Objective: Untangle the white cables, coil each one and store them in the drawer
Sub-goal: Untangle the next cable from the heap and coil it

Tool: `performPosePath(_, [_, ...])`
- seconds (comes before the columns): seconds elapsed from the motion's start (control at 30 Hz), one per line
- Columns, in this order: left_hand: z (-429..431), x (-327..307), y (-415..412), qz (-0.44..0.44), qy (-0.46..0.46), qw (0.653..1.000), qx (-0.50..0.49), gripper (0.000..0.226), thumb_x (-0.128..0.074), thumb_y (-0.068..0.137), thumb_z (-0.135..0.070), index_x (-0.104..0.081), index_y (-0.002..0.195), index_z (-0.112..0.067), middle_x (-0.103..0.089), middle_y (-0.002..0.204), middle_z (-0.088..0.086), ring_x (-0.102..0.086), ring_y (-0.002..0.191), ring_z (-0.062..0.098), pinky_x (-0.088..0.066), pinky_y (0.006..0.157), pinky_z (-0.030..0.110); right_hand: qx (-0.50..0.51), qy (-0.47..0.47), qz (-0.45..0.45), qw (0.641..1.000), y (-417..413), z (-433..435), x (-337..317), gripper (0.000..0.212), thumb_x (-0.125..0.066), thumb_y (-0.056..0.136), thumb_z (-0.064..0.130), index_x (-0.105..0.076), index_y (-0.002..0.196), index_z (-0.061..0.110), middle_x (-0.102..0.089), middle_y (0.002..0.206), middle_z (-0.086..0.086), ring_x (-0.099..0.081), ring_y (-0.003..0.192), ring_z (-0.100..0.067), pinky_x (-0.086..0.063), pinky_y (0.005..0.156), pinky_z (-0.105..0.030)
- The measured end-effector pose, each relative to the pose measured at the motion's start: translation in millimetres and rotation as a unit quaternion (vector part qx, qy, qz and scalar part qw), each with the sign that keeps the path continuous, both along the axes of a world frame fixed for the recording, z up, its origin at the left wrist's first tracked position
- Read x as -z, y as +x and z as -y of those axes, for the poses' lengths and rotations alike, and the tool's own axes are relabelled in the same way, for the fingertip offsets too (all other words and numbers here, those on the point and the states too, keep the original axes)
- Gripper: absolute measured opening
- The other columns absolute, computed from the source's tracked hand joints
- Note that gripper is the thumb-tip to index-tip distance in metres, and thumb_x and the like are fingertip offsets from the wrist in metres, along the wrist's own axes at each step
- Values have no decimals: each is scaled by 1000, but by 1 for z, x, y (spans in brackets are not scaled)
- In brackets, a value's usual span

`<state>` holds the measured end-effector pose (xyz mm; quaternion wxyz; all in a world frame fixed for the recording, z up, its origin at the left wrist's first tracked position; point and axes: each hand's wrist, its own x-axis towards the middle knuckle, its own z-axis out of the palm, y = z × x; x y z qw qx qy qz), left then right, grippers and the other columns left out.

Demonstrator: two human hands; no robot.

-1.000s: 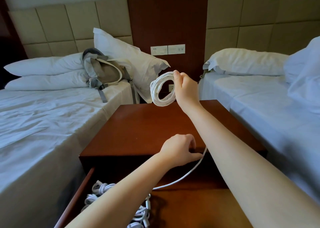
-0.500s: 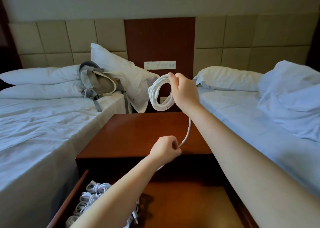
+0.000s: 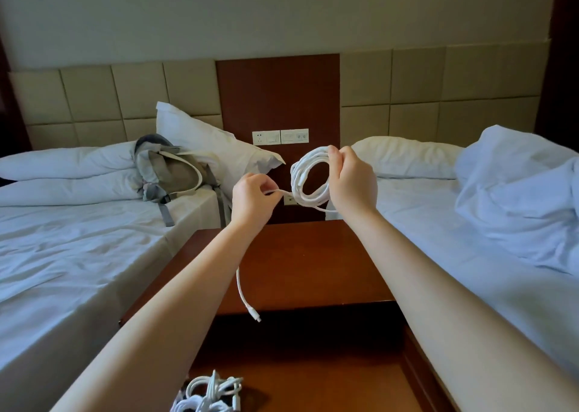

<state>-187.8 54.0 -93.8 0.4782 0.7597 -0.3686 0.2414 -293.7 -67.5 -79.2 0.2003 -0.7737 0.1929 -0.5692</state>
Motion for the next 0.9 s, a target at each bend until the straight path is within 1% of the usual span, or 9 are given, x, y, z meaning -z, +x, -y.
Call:
performPosePath(0.13, [24, 2, 33, 10, 20, 997, -78, 11, -70, 83, -22, -70, 89, -12, -47, 89, -1, -40, 89, 14, -32, 70, 22, 15, 23, -20, 999, 26, 19, 22, 36, -29, 102, 39, -51, 86, 14, -51, 65, 4, -49, 60, -12, -31, 47, -22])
performPosePath(0.27, [56, 1, 65, -12, 7, 995, -95, 16, -61, 86, -21, -70, 97, -14, -66, 91, 4, -49, 79, 14, -35, 64, 25, 25, 56, -10, 998, 58, 39, 40, 34, -30, 101, 38, -50, 86, 15, -52, 67, 4, -44, 54, -4, -26, 45, -19])
performPosePath(0.4, [89, 12, 91, 5, 24, 998, -60, 18, -56, 87, -9, -68, 100, -9, -66, 90, 6, -51, 75, 14, -37, 64, 26, 40, 78, -10, 996, 89, 62, 60, 35, -30, 101, 39, -50, 87, 15, -54, 68, 4, -44, 53, -3, -25, 45, -18])
performPosePath(0.57, [94, 72, 116, -31, 147, 989, -6, 20, -57, 83, -6, -68, 99, -12, -57, 80, -3, -57, 79, 16, -36, 65, 21, 57, 142, -56, 987, 114, 79, 94, 39, -26, 101, 42, -52, 90, 15, -58, 74, 1, -52, 63, -10, -31, 47, -20])
performPosePath(0.7, [79, 107, 127, -110, 269, 955, 52, 26, -59, 83, -8, -67, 106, -15, -64, 85, -3, -58, 80, 11, -39, 69, 18, 46, 158, -90, 982, 128, 75, 107, 39, -25, 101, 43, -50, 90, 16, -56, 73, 3, -50, 64, -12, -28, 47, -21])
performPosePath(0.77, [71, 117, 127, -157, 215, 962, 65, 29, -55, 86, -7, -62, 114, -13, -63, 83, -3, -59, 79, 13, -43, 69, 21, 28, 158, -93, 983, 136, 68, 110, 38, -25, 101, 43, -50, 89, 17, -56, 73, 3, -51, 65, -11, -29, 48, -21])
performPosePath(0.83, [61, 119, 120, -229, 35, 969, 85, 29, -50, 93, -15, -55, 121, -11, -64, 93, 2, -60, 84, 13, -47, 70, 24, 5, 162, -92, 983, 142, 60, 111, 40, -25, 101, 43, -52, 88, 16, -56, 71, 4, -52, 66, -11, -32, 50, -21])
performPosePath(0.87, [57, 117, 116, -262, -50, 957, 116, 30, -48, 96, -23, -50, 123, -11, -62, 101, 3, -60, 88, 12, -49, 72, 25, -12, 167, -90, 982, 144, 56, 112, 40, -26, 101, 43, -52, 88, 17, -55, 70, 6, -53, 65, -10, -34, 50, -22])
performPosePath(0.9, [54, 114, 111, -280, -99, 943, 152, 36, -47, 96, -34, -44, 126, -15, -60, 107, 2, -60, 94, 11, -51, 76, 27, -33, 170, -89, 981, 147, 51, 113, 40, -26, 101, 43, -52, 86, 17, -53, 67, 7, -53, 64, -9, -34, 51, -23])
